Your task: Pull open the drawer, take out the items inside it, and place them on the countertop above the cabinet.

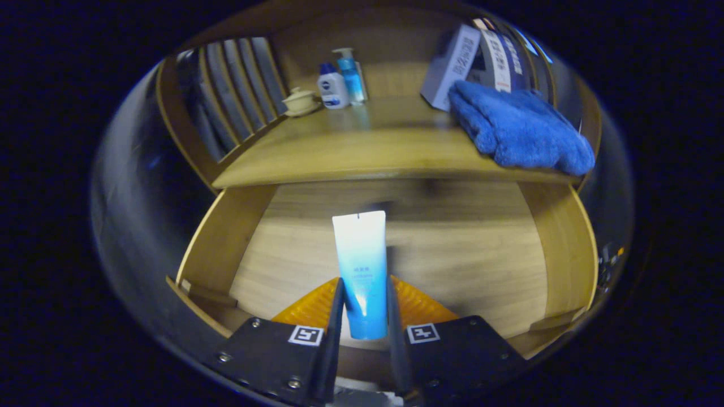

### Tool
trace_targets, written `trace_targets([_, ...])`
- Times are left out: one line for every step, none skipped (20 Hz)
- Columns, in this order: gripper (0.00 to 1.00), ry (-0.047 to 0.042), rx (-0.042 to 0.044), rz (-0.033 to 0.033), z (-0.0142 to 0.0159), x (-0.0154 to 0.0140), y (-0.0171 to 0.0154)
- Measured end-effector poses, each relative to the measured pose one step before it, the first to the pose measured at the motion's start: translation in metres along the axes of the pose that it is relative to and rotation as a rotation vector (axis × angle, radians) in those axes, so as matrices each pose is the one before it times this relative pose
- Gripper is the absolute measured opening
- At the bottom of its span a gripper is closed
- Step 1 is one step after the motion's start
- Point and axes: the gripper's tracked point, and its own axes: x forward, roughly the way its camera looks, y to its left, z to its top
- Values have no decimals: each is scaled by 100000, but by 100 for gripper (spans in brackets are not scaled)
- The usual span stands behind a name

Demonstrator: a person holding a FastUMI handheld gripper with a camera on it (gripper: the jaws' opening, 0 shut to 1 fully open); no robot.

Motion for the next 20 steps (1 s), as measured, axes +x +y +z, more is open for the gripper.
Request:
trace_targets([39, -3895, -3176, -365, 672, -745, 352])
trace_targets([40, -4847, -2445, -792, 583, -868, 445])
trace_targets([39, -5675, -2356, -1143, 1163, -758, 254])
trace_targets([39, -5673, -1517, -1381, 1387, -1099, 47])
trace_targets([39, -5348, 307, -634, 1621, -854, 84])
trace_targets([39, -5093, 1611, 140, 2020, -925, 241])
trace_targets([39, -4765, 2303, 307, 1964, -466, 398])
trace_targets([39, -4532, 2445, -142, 1809, -94, 389])
trace_targets([39, -3741, 2572, -508, 1840, -131, 95])
trace_targets([39, -3405, 3261, -742, 1633, -561, 205])
trace_targets([39, -3705, 4069, -599, 1625, 51, 154])
trace_targets([39, -2876, 4063, -947, 1171, 353, 7])
trace_targets([39, -1794, 2596, -1551, 1016, 734, -168])
trace_targets([39, -767, 2089, -2474, 503, 824, -524])
trace_targets([39, 691, 566, -2029, 89, 1172, -309])
trace_targets([39, 603, 94, -2379, 311, 1655, -531])
trace_targets([39, 249, -725, -1720, -302, 1367, -326])
trace_targets([39, -1454, -1275, -1905, -21, 1232, -275])
trace_targets([39, -2232, -1769, -2660, -238, 1251, -520])
trace_targets([39, -1112, -1511, -1680, -701, 1136, -138])
